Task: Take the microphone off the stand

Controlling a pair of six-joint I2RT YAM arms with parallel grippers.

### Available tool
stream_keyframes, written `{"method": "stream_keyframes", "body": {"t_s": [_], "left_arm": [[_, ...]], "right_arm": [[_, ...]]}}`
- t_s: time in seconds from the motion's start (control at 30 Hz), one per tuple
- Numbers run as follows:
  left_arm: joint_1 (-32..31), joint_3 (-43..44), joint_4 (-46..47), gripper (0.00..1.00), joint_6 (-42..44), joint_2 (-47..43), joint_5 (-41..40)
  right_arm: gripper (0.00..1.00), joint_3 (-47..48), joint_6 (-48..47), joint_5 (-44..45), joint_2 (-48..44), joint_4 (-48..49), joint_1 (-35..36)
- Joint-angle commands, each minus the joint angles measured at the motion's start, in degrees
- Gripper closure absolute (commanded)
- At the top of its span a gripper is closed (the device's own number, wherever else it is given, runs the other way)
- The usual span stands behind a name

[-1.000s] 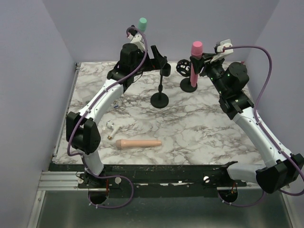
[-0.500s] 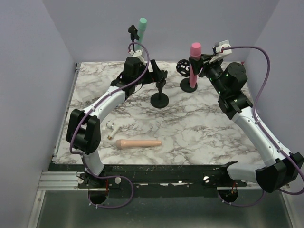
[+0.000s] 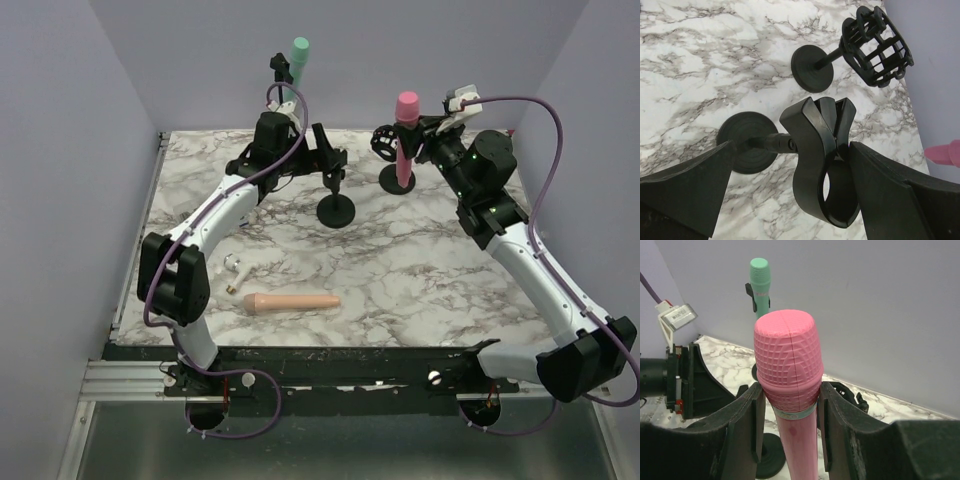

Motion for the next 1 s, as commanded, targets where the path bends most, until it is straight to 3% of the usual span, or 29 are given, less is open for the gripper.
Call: {"method": "stream_keyframes", "body": {"t_s": [0.0,0.37,0.6,0.77,0.9,0.97], "left_arm": [[3.7,1.1,-7.5,0.01,1.7,-5.4,3.7],[9.3,11.6,-14.0,0.02,3.0,-11.1,14.6],[11.6,6.1,-13.8,0.01,6.1,-21.6,15.5],[12.5,0.9,-14.7,0.01,11.7,-30.4,8.7],[12.9,-8.9,-6.8,0.01,14.7,-38.0,2.8],[16.8,-13.1,-3.0,0.02,10.6,-39.7,7.9]], "right_arm": [[0.99,0.6,-2.1,-3.5,1.3,-0.6,0.3],[0.99,5.7,-7.3,-4.5,6.6,-9.0,1.0],[0.99,11.2,-12.8,-5.5,10.8,-18.8,6.2],[0.99,15.4,-19.8,-2.4,14.6,-28.3,13.7],[0.99,20.6,-23.7,2.0,21.1,-38.2,19.3],[0.99,22.8,-25.0,7.9,24.9,-41.8,22.8]]}}
